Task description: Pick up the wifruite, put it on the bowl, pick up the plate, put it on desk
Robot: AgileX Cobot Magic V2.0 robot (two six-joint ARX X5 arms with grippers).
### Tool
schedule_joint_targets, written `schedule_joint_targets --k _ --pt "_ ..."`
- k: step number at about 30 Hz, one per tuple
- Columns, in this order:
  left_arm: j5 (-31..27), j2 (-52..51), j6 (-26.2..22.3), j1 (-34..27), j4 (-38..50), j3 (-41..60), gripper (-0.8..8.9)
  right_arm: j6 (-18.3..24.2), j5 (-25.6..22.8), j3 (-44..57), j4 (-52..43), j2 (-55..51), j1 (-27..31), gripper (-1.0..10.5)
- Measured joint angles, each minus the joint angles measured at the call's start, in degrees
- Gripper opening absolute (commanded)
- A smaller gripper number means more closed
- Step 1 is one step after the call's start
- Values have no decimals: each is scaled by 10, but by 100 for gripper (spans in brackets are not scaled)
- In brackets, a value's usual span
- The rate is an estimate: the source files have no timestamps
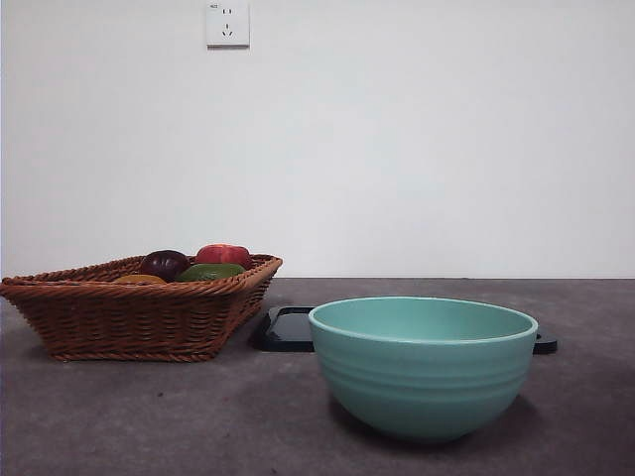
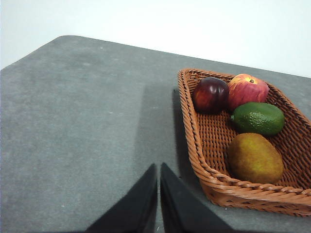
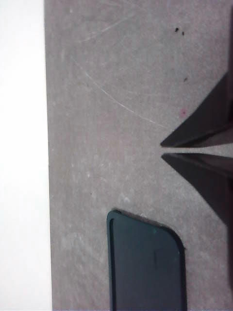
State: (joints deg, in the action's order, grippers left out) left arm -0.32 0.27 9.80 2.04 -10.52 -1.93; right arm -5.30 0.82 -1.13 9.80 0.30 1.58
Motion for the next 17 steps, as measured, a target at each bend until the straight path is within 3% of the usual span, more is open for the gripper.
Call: schedule_joint_targets --k 8,17 --pt "0 5 31 13 -8 -57 9 -71 3 -77 28 1 -16 10" --pt "3 83 60 35 -30 -177 9 -134 6 -219 153 39 -23 10"
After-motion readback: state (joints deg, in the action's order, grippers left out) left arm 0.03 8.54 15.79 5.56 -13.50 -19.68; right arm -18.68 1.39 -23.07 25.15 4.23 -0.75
